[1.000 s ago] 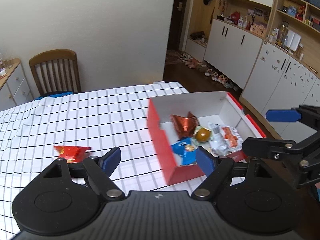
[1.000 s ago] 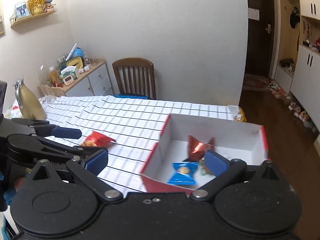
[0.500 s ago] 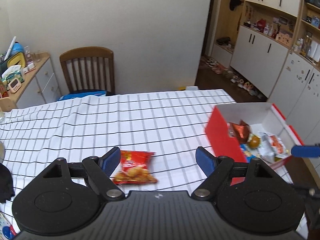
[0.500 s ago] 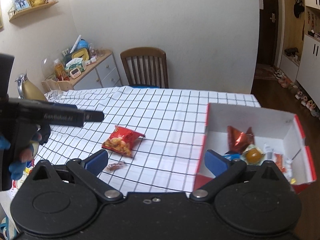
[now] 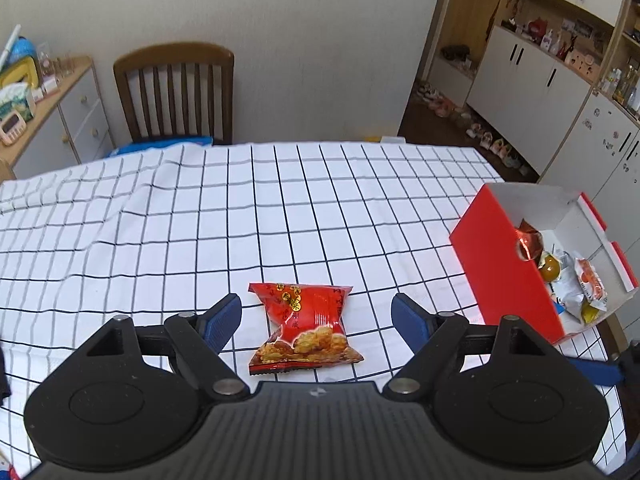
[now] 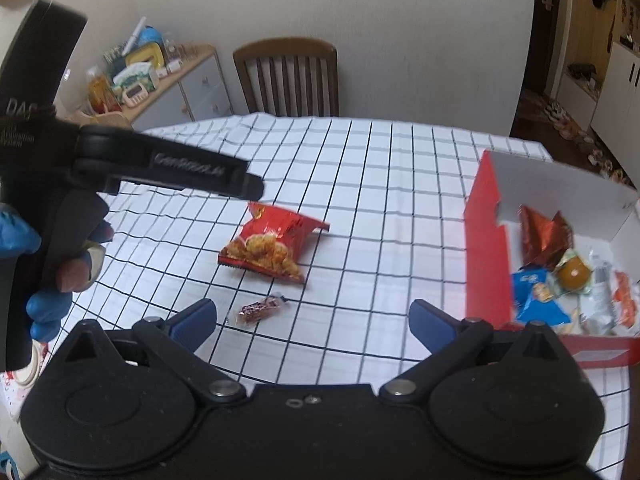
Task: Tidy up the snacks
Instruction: 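Grasp the red chicken-snack bag with the left tool while the right tool grasps the small wrapped candy, then carry the red snack bag and small candy with both tools over the shoebox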
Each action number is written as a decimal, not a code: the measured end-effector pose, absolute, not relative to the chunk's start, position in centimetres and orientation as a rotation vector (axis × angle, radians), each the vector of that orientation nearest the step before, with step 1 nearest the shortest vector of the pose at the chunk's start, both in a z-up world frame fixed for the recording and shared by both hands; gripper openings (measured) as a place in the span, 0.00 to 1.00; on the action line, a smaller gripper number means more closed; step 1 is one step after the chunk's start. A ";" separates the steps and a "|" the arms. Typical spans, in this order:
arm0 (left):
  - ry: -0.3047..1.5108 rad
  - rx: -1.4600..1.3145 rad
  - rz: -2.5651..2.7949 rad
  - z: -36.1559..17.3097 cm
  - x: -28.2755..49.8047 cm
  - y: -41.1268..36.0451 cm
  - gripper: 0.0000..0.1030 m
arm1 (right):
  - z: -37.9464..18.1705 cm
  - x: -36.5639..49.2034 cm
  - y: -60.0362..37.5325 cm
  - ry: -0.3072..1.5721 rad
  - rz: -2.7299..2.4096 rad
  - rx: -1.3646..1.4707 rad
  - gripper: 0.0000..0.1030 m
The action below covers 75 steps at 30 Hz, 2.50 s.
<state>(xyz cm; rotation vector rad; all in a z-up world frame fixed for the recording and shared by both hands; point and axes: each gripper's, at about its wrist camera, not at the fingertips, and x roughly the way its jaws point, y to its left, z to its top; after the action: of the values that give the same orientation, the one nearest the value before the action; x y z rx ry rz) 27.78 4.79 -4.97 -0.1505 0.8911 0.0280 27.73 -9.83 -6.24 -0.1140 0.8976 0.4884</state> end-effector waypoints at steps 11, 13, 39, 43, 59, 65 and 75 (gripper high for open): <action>0.992 -0.077 -0.031 -8.7 32.0 4.9 0.80 | -11.0 30.2 -6.5 1.013 0.405 -0.044 0.94; 1.010 -0.071 -0.056 -9.3 32.7 4.9 0.80 | -11.7 30.6 -6.1 1.029 0.396 -0.029 0.94; 1.089 -0.030 -0.129 -14.1 35.4 5.7 0.80 | -17.0 32.1 -0.5 1.073 0.376 -0.147 0.70; 1.108 -0.026 -0.122 -14.8 35.7 5.6 0.80 | -17.1 31.9 0.2 1.070 0.387 -0.178 0.58; 1.106 -0.043 -0.103 -15.2 35.1 5.4 0.70 | -16.6 32.0 -1.3 1.051 0.389 -0.165 0.14; 1.098 -0.039 -0.082 -14.8 34.2 5.3 0.65 | -15.9 31.4 -3.2 1.047 0.369 -0.129 0.13; 1.089 -0.037 -0.063 -14.3 31.8 4.8 0.55 | -15.1 30.4 -8.0 1.047 0.354 -0.044 0.13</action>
<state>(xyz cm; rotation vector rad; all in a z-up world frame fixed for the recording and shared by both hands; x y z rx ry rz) 31.76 4.84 -14.30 -0.0367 1.0893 -0.0625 30.35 -7.99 -15.12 -0.0442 1.0467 0.3540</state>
